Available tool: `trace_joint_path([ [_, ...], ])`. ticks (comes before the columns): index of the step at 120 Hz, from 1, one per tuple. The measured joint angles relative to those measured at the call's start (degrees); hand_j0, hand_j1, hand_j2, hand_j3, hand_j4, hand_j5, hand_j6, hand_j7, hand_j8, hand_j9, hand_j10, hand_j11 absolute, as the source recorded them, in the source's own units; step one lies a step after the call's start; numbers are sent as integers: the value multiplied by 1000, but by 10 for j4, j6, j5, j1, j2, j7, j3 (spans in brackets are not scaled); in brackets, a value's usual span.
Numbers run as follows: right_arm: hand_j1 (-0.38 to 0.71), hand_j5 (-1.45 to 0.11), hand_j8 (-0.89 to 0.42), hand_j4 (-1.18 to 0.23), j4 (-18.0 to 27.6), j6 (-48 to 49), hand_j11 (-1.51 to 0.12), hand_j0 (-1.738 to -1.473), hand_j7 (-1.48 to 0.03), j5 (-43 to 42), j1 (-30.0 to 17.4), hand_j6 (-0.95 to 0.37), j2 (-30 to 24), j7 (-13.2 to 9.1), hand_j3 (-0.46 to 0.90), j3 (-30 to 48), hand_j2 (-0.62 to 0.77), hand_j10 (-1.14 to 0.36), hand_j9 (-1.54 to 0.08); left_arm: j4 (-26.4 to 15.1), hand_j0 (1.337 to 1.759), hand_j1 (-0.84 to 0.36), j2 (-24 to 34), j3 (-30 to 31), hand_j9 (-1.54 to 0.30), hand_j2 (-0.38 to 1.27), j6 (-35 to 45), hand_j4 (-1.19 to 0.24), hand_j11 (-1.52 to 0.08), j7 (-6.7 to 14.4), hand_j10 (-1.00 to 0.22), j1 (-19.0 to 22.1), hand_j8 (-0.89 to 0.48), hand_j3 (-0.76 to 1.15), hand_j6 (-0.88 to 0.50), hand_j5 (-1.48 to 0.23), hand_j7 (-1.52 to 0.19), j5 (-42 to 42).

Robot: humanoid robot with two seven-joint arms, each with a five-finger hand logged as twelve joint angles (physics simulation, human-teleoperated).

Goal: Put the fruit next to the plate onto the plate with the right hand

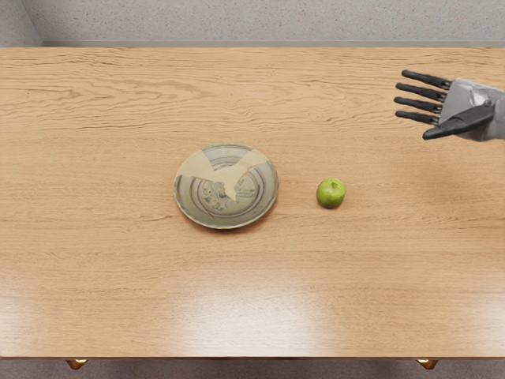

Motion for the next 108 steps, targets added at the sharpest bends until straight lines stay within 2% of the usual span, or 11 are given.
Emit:
trace_joint_path([
  [11, -309, -45, -31, -32, 0, 0, -45, -1658, -45, -10, 7, -30, 9, -4, 0, 0, -5, -32, -45, 0, 1658, 73, 0, 0, -299, 47, 0, -230, -299, 0, -230, 0, -230, 0, -230, -299, -299, 0],
  [27, -308, -45, -32, -32, 16, 0, -45, -1658, -45, -96, 39, -31, 25, -2, 0, 6, -6, -33, -45, 0, 1658, 73, 0, 0, -299, 47, 0, -230, -299, 0, -230, 0, -230, 0, -230, -299, -299, 0],
  [37, -309, -45, -32, -33, 49, 0, -45, -1658, -45, -215, 46, -32, 25, -3, 0, 51, -5, -33, -45, 0, 1658, 73, 0, 0, -299, 47, 0, -230, -299, 0, -230, 0, -230, 0, -230, -299, -299, 0],
  [52, -309, -45, -34, -34, 129, 0, -45, -1658, -45, -417, 53, -34, 27, -4, 0, 95, -6, -34, -45, 0, 1658, 73, 0, 0, -299, 47, 0, -230, -299, 0, -230, 0, -230, 0, -230, -299, -299, 0],
  [63, -309, -45, -35, -35, 168, 0, -45, -1658, -45, -496, 56, -35, 26, -4, 0, 98, -6, -35, -45, 0, 1658, 73, 0, 0, -299, 46, 0, -230, -299, 0, -230, 0, -230, 0, -230, -299, -299, 0],
  [65, -309, -45, -35, -35, 174, 0, -45, -1658, -45, -507, 58, -36, 26, -10, 0, 96, -6, -35, -45, 0, 1658, 73, 0, 0, -299, 46, 0, -230, -299, 0, -230, 0, -230, 0, -230, -299, -299, 0],
  [74, -309, -45, -36, -36, 195, 0, -45, -1658, -45, -541, 67, -37, 27, -63, 0, 91, -6, -36, -45, 0, 1658, 73, 0, 0, -299, 46, 0, -230, -299, 0, -230, 0, -230, 0, -231, -299, -299, 0],
  [80, -309, -45, -36, -36, 204, 0, -45, -1658, -45, -551, 70, -37, 28, -85, 0, 89, -6, -36, -45, 0, 1658, 73, 0, 0, -299, 46, 0, -230, -299, 0, -230, 0, -230, 0, -230, -299, -299, 0],
  [108, -309, -45, -38, -38, 230, -28, -45, -1658, -45, -564, 75, -39, 35, -144, 0, 59, -6, -37, -45, 0, 1658, 73, 0, 0, -299, 46, 0, -230, -299, 0, -230, 0, -230, 0, -230, -299, -299, 0],
])
